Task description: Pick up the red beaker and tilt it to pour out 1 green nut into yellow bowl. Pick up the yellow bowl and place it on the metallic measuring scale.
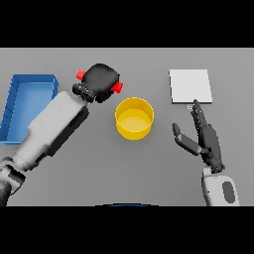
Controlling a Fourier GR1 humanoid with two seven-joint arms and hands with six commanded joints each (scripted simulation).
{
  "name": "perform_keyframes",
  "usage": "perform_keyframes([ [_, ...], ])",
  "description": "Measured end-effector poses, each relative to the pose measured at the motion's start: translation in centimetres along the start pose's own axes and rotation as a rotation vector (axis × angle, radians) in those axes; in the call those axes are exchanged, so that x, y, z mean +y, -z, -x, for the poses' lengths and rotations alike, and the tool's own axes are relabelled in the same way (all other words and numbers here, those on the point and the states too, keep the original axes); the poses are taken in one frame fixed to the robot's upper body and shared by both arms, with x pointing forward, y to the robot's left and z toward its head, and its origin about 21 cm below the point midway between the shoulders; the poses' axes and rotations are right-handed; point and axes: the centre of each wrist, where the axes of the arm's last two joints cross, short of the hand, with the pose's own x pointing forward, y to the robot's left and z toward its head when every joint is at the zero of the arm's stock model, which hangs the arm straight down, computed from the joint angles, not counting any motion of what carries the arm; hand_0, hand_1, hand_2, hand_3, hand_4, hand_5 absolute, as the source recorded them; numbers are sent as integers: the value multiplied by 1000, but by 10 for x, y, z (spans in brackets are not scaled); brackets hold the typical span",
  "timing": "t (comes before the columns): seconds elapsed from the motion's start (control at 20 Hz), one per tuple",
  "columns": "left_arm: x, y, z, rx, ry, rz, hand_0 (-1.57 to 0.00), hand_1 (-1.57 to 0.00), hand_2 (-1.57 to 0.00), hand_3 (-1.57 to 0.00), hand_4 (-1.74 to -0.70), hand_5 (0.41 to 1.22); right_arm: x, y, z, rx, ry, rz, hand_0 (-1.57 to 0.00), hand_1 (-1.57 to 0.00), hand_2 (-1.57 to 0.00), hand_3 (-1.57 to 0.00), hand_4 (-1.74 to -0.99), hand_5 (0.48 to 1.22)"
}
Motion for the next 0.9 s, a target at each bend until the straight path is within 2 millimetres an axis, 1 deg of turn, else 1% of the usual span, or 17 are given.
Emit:
perform_keyframes([
  [0.1,3,6,-9,7,96,60,-1571,-1571,-1571,-1315,-1685,1217,-2,0,-1,-9,12,2,1,1,1,1,-1292,635],
  [0.15,10,9,-12,19,157,79,-1571,-1571,-1571,-1301,-1693,1218,-2,-1,-1,-8,14,5,1,1,1,1,-1299,627],
  [0.2,11,12,-14,19,198,99,-1571,-1571,-1571,-1267,-1699,1218,-2,-1,2,-2,21,0,1,1,1,1,-1303,619],
  [0.25,15,13,-19,10,235,113,-1571,-1571,-1571,-1239,-1704,1219,-4,1,-1,-10,28,3,1,1,1,1,-1299,612],
  [0.3,20,15,-21,-3,273,118,-1571,-1571,-1571,-1203,-1709,1219,-3,-1,2,-5,40,1,1,1,1,1,-1301,607],
  [0.35,21,17,-23,-11,311,133,-1571,-1571,-1571,-1277,-1714,1220,-2,1,3,5,37,4,1,1,1,1,-1296,606],
  [0.4,18,18,-26,-28,349,149,-1571,-1571,-1571,-1336,-1719,1220,-2,4,0,-8,35,5,1,1,1,1,-1297,607],
  [0.45,23,19,-30,-44,390,144,-1571,-1571,-1571,-1383,-1723,1220,-4,4,2,-4,31,4,1,1,1,1,-1299,605],
  [0.5,25,22,-32,-42,435,140,-1571,-1571,-1571,-1420,-1726,1220,-6,0,3,-19,29,0,1,1,1,1,-1300,601],
  [0.55,26,24,-35,-52,476,137,-1571,-1571,-1571,-1450,-1729,1220,-4,2,1,-20,29,-4,1,1,1,1,-1297,600],
  [0.7,26,28,-51,-67,583,146,-1571,-1571,-1571,-1509,-1735,1221,0,3,1,-8,9,5,1,1,1,1,-1297,602],
  [0.75,27,27,-51,-67,616,141,-1571,-1571,-1571,-1522,-1736,1221,-2,2,1,-6,7,9,1,1,1,1,-1291,603],
  [0.8,22,28,-52,-74,650,140,-1571,-1571,-1571,-1531,-1737,1221,-1,2,1,-8,11,3,1,1,1,1,-1290,604],
  [0.85,22,29,-59,-72,689,138,-1571,-1571,-1571,-1539,-1737,1221,-5,1,1,-9,10,9,1,1,1,1,-1287,604],
  [0.9,22,31,-62,-70,732,148,-1571,-1571,-1571,-1546,-1738,1221,-3,1,1,0,13,13,1,1,1,1,-1283,602],
])
